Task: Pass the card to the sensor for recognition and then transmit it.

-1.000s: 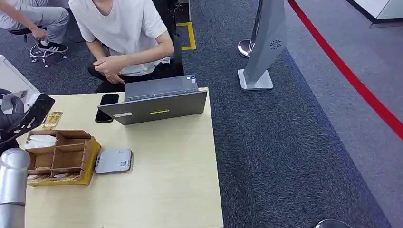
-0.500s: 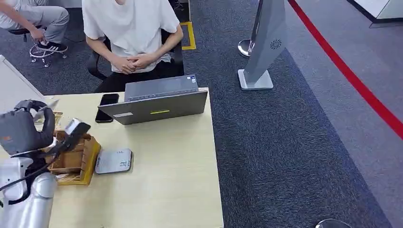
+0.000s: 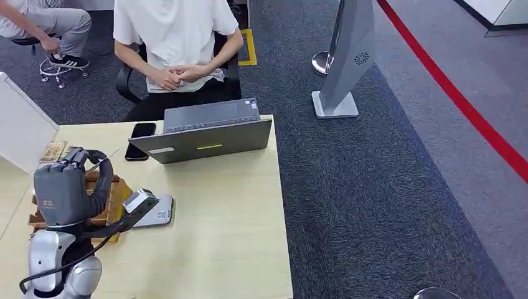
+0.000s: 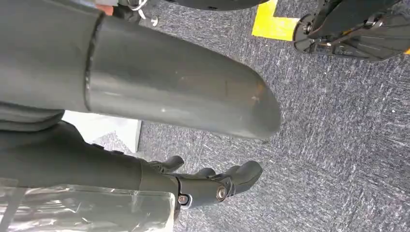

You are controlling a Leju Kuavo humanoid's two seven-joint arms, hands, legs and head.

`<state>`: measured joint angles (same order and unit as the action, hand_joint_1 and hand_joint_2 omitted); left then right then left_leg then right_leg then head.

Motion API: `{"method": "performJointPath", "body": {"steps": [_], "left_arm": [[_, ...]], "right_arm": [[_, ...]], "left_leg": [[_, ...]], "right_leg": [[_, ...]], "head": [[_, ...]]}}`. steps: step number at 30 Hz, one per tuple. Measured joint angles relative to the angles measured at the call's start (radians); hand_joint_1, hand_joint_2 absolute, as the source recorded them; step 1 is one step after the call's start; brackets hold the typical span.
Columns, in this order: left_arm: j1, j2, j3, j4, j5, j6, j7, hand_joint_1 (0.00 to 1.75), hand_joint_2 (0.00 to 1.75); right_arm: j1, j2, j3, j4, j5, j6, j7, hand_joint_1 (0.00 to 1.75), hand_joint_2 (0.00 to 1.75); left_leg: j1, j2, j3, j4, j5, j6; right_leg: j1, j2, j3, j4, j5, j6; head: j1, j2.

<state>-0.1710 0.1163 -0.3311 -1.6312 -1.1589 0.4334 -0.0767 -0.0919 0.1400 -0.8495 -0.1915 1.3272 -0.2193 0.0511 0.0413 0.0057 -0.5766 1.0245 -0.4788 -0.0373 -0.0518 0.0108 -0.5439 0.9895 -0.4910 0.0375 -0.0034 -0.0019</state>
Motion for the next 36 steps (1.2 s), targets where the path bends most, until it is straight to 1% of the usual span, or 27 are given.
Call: {"method": "performJointPath", "body": {"steps": [6,11,15,18,19,21,22,27,32,36], "left_arm": [[0.003,0.000,-0.008,-0.006,0.001,-0.005,-0.003,1.75,1.75],[0.015,0.007,-0.046,-0.020,0.001,-0.037,-0.010,1.75,1.75],[0.015,0.015,-0.076,-0.017,0.000,-0.086,0.008,1.75,1.75],[0.011,0.016,-0.100,0.015,-0.021,-0.152,0.041,1.75,1.75],[0.010,0.018,-0.106,0.030,-0.033,-0.181,0.058,1.75,1.75],[0.000,0.027,-0.125,0.072,-0.066,-0.281,0.109,1.75,1.75],[-0.001,0.033,-0.135,0.094,-0.071,-0.303,0.123,1.75,1.75],[-0.014,0.056,-0.162,0.165,-0.071,-0.328,0.138,1.75,1.75],[-0.034,0.076,-0.198,0.208,-0.059,-0.369,0.159,1.75,1.75],[-0.044,0.090,-0.213,0.228,-0.057,-0.378,0.167,1.75,1.75]], "right_arm": [[0.000,0.000,-0.002,0.000,-0.001,-0.001,0.000,0.00,0.00],[0.000,0.000,-0.008,0.000,-0.012,-0.002,0.000,0.00,0.00],[0.000,-0.001,-0.011,0.000,-0.012,-0.002,0.000,0.00,0.00],[0.000,0.000,-0.014,0.000,-0.011,-0.002,0.000,0.00,0.00],[0.000,-0.001,-0.014,0.000,-0.011,-0.002,0.000,0.00,0.00],[0.000,-0.001,-0.018,0.000,-0.012,-0.002,0.000,0.00,0.00],[-0.001,0.000,-0.020,0.000,-0.012,-0.002,0.000,0.00,0.00],[0.000,-0.001,-0.027,0.000,-0.012,-0.005,0.000,0.00,0.00],[0.001,-0.001,-0.032,0.000,-0.011,-0.008,0.003,0.00,0.00],[0.001,-0.001,-0.034,0.000,-0.011,-0.011,0.003,0.00,0.00]], "left_leg": [[0.000,0.000,0.000,0.000,0.000,0.000],[0.000,0.000,0.000,0.000,0.000,0.000],[0.000,0.000,0.000,0.000,0.000,0.000],[0.000,0.000,0.000,0.000,0.000,0.000],[0.000,0.000,0.000,0.000,0.000,0.000],[0.000,0.000,0.000,0.000,0.000,0.000],[0.000,0.001,0.000,0.000,0.000,0.000],[0.000,0.000,0.000,0.000,0.000,0.000],[0.000,0.000,-0.001,0.000,0.000,0.000],[0.000,0.000,-0.001,0.000,0.000,0.000]], "right_leg": [[0.000,0.000,0.000,0.000,0.000,0.000],[0.000,0.000,0.000,0.000,0.000,0.000],[0.000,0.000,0.000,0.000,0.000,0.000],[0.000,0.000,0.000,0.000,0.000,0.000],[0.000,0.000,0.000,0.000,0.000,0.000],[0.000,0.000,0.000,0.000,0.000,0.000],[0.000,0.001,-0.001,0.000,0.000,0.000],[0.000,0.000,-0.001,0.000,0.000,0.000],[0.000,0.000,-0.001,0.000,0.000,0.000],[0.000,0.000,-0.001,0.000,0.000,0.000]], "head": [[0.000,0.000],[0.000,0.000],[0.000,0.000],[0.000,0.000],[0.000,0.000],[0.000,0.000],[0.000,0.000],[0.000,0.000],[0.000,0.000],[0.000,0.000]]}}
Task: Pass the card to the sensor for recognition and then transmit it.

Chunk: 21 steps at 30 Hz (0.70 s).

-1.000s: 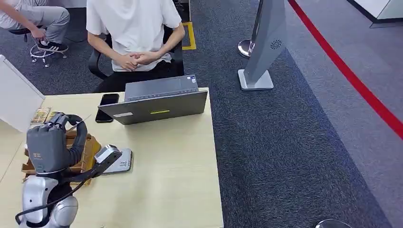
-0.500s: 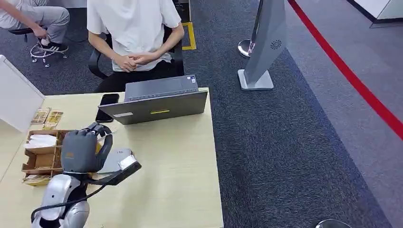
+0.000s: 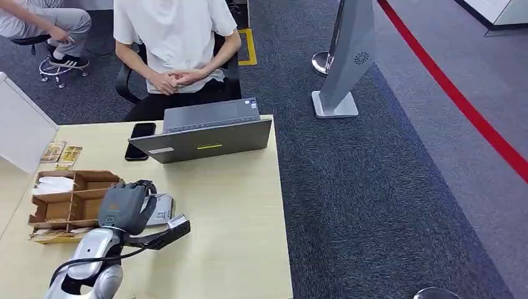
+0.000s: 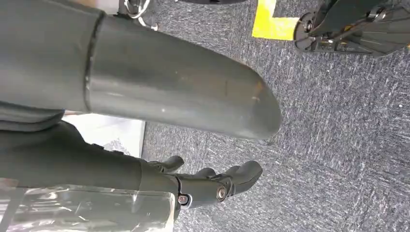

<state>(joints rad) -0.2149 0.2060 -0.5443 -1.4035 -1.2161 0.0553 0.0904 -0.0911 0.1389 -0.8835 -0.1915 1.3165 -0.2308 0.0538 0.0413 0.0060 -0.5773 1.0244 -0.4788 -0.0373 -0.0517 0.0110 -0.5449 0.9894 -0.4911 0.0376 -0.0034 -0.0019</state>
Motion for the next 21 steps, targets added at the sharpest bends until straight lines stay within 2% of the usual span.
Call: {"method": "performJointPath", "body": {"steps": [5,21], "left_arm": [[-0.004,0.008,-0.014,0.018,0.000,-0.003,0.003,1.75,1.75],[-0.039,0.050,-0.040,0.070,0.010,-0.078,0.053,1.75,1.75]], "right_arm": [[0.000,0.000,-0.005,0.000,0.000,0.000,0.000,0.00,0.00],[0.000,0.000,-0.023,0.000,0.012,-0.003,0.005,0.00,0.00]], "left_leg": [[0.000,0.000,0.000,0.000,0.000,0.000],[0.000,0.000,0.000,0.000,0.000,0.000]], "right_leg": [[0.000,0.000,0.000,0.000,0.000,0.000],[0.000,0.000,0.000,0.000,0.000,0.000]], "head": [[0.000,0.000],[0.000,0.000]]}}
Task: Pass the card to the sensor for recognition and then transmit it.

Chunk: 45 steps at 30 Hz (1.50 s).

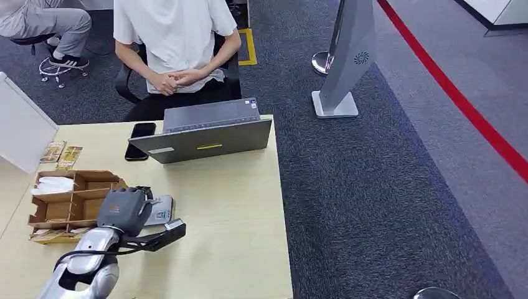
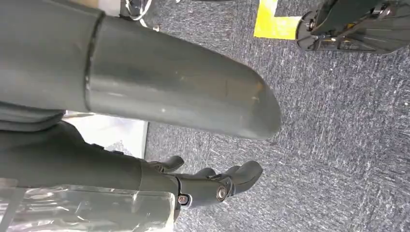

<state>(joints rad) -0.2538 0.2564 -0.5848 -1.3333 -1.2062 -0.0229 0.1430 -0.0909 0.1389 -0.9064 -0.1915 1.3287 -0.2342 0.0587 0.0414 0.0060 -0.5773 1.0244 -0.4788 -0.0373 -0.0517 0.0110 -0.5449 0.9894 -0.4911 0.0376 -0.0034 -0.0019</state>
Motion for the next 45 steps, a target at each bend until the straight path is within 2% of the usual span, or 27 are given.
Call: {"method": "performJointPath", "body": {"steps": [7,14,19,29,32,35,38,42,45], "left_arm": [[-0.031,0.019,-0.018,0.009,0.026,-0.053,0.000,1.75,1.75],[-0.068,0.074,-0.053,0.019,0.159,-0.129,-0.065,1.75,1.75],[-0.086,0.100,-0.072,0.025,0.189,-0.137,-0.072,1.75,1.75],[-0.086,0.101,-0.073,0.026,0.191,-0.137,-0.072,1.75,1.75],[-0.086,0.114,-0.082,0.035,0.200,-0.133,-0.072,1.75,1.75],[-0.090,0.128,-0.089,0.032,0.229,-0.096,-0.071,1.75,1.75],[-0.089,0.131,-0.089,0.011,0.215,-0.021,-0.057,1.75,1.75],[-0.060,0.085,-0.065,-0.063,0.093,0.187,-0.043,1.75,1.75],[-0.036,0.047,-0.041,-0.128,0.016,0.298,-0.056,1.75,1.75]], "right_arm": [[0.000,0.000,-0.010,0.000,0.000,-0.003,0.002,0.00,0.00],[0.000,0.000,-0.018,0.000,0.006,-0.003,0.001,0.00,0.00],[-0.001,0.000,-0.018,0.000,0.006,-0.003,0.001,0.00,0.00],[-0.001,0.000,-0.018,0.000,0.006,-0.003,0.001,0.00,0.00],[-0.001,0.000,-0.019,0.000,0.007,-0.003,0.001,0.00,0.00],[-0.001,0.000,-0.024,0.000,0.007,-0.003,0.000,0.00,0.00],[-0.001,0.000,-0.027,0.000,0.006,-0.003,-0.001,0.00,0.00],[-0.001,0.000,-0.036,0.000,0.007,-0.003,-0.002,0.00,0.00],[-0.002,0.000,-0.040,0.000,0.014,-0.003,-0.005,0.00,0.00]], "left_leg": [[0.000,0.000,0.000,0.000,0.000,0.000],[0.000,0.000,0.000,0.000,0.000,0.000],[0.000,0.000,0.000,0.000,0.000,0.000],[0.000,0.000,0.000,0.000,0.000,0.000],[0.000,0.000,0.000,0.000,0.000,0.000],[0.000,0.000,0.000,0.000,0.000,0.000],[0.000,0.000,0.000,0.000,0.000,0.000],[0.000,0.000,0.000,0.000,0.000,0.000],[-0.001,0.000,0.000,0.000,0.000,0.000]], "right_leg": [[0.000,0.000,0.000,0.000,0.000,0.000],[0.000,0.000,0.000,0.000,0.000,0.000],[0.000,0.000,0.000,0.000,0.000,0.000],[0.000,0.000,0.000,0.000,0.000,0.000],[0.000,0.000,0.000,0.000,0.000,0.000],[0.000,0.000,0.000,0.000,0.000,0.000],[0.000,0.000,0.000,0.000,0.000,0.000],[0.000,0.000,0.001,0.000,0.000,0.000],[0.000,0.000,0.000,0.000,0.000,0.000]], "head": [[0.000,0.000],[0.000,0.000],[0.000,0.000],[0.000,0.000],[0.000,0.000],[0.000,0.000],[0.000,0.000],[0.000,0.000],[0.000,0.000]]}}
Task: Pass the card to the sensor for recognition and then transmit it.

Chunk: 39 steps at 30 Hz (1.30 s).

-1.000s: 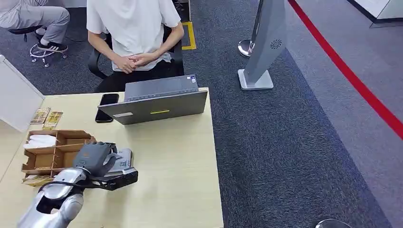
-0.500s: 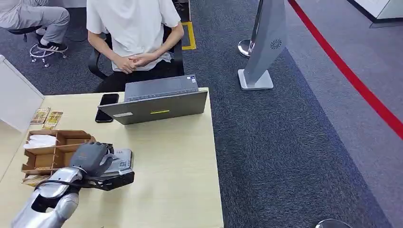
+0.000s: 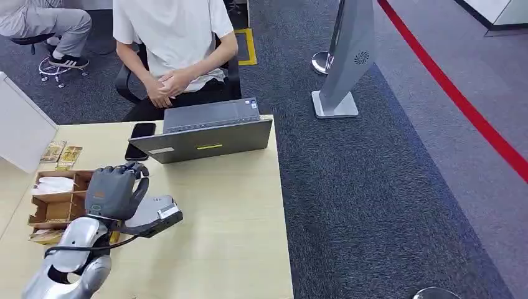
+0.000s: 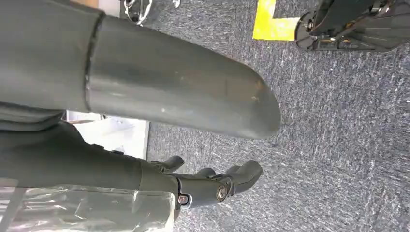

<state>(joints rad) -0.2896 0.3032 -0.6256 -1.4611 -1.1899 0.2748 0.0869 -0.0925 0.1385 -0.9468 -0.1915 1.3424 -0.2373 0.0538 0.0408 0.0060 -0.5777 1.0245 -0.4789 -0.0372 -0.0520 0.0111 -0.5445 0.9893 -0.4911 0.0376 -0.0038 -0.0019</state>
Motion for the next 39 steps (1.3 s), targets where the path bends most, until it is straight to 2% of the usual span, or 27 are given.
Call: {"method": "performJointPath", "body": {"steps": [2,5,8,10,19,22,24,28,32,39], "left_arm": [[0.020,-0.023,0.022,-0.044,-0.030,0.083,-0.013,1.75,1.75],[0.035,-0.040,0.042,-0.080,-0.046,0.116,-0.025,1.75,1.75],[0.064,-0.071,0.074,-0.121,-0.109,0.284,-0.074,1.75,1.75],[0.077,-0.094,0.100,-0.145,-0.134,0.357,-0.091,1.75,1.75],[0.098,-0.134,0.145,-0.180,-0.144,0.384,-0.094,1.75,1.75],[0.071,-0.145,0.179,-0.160,-0.144,0.381,-0.090,1.75,1.75],[0.020,-0.154,0.218,-0.105,-0.143,0.382,-0.088,1.75,1.75],[-0.098,-0.166,0.299,0.072,-0.127,0.402,-0.111,1.75,1.75],[-0.182,-0.177,0.347,0.213,-0.115,0.410,-0.128,1.75,1.75],[-0.223,-0.206,0.370,0.314,-0.112,0.412,-0.134,1.75,1.75]], "right_arm": [[0.001,0.000,0.000,0.000,0.009,0.000,0.000,0.00,0.00],[-0.001,0.000,-0.001,0.000,0.011,0.000,0.000,0.00,0.00],[0.000,0.000,-0.001,0.000,0.030,0.001,0.000,0.00,0.00],[-0.002,0.000,-0.001,0.000,0.038,0.003,0.000,0.00,0.00],[-0.006,0.000,0.000,0.001,0.047,0.004,0.001,0.00,0.00],[-0.009,0.000,0.003,0.001,0.066,0.013,0.007,0.00,0.00],[-0.016,0.000,0.010,0.001,0.081,0.023,0.011,0.00,0.00],[-0.033,0.001,0.025,0.002,0.100,0.032,0.024,0.00,0.00],[-0.041,0.003,0.029,0.003,0.099,0.035,0.028,0.00,0.00],[-0.043,0.003,0.032,0.003,0.099,0.034,0.037,0.00,0.00]], "left_leg": [[0.000,0.000,0.000,0.000,0.000,0.000],[0.000,-0.001,0.000,0.000,0.000,0.000],[0.001,0.000,0.000,0.000,0.000,0.000],[0.000,-0.001,0.000,0.000,0.000,0.000],[0.000,-0.001,0.000,0.000,0.000,0.000],[0.000,-0.001,0.000,0.000,0.001,0.000],[0.000,-0.001,0.000,0.000,0.001,0.000],[0.000,-0.001,0.000,0.000,0.004,0.000],[0.000,-0.001,0.000,0.000,0.004,0.000],[0.000,-0.002,-0.001,0.000,0.004,0.000]], "right_leg": [[0.000,0.000,0.000,0.000,0.000,0.000],[0.000,-0.001,0.000,0.000,0.000,0.000],[0.000,-0.001,0.000,0.001,0.000,0.000],[0.000,-0.001,0.000,0.000,0.000,0.000],[0.000,-0.001,0.000,0.000,0.000,0.000],[0.000,-0.002,0.000,0.000,0.000,0.000],[0.000,-0.002,0.000,0.001,0.000,0.000],[0.000,-0.001,0.000,0.001,0.002,-0.001],[0.000,-0.001,0.000,0.001,0.003,0.000],[0.000,-0.002,0.000,0.000,0.002,0.000]], "head": [[0.001,0.000],[0.000,0.000],[0.000,0.000],[0.001,0.000],[0.000,0.000],[0.000,0.000],[0.000,0.000],[0.000,0.000],[0.000,0.000],[0.000,0.000]]}}
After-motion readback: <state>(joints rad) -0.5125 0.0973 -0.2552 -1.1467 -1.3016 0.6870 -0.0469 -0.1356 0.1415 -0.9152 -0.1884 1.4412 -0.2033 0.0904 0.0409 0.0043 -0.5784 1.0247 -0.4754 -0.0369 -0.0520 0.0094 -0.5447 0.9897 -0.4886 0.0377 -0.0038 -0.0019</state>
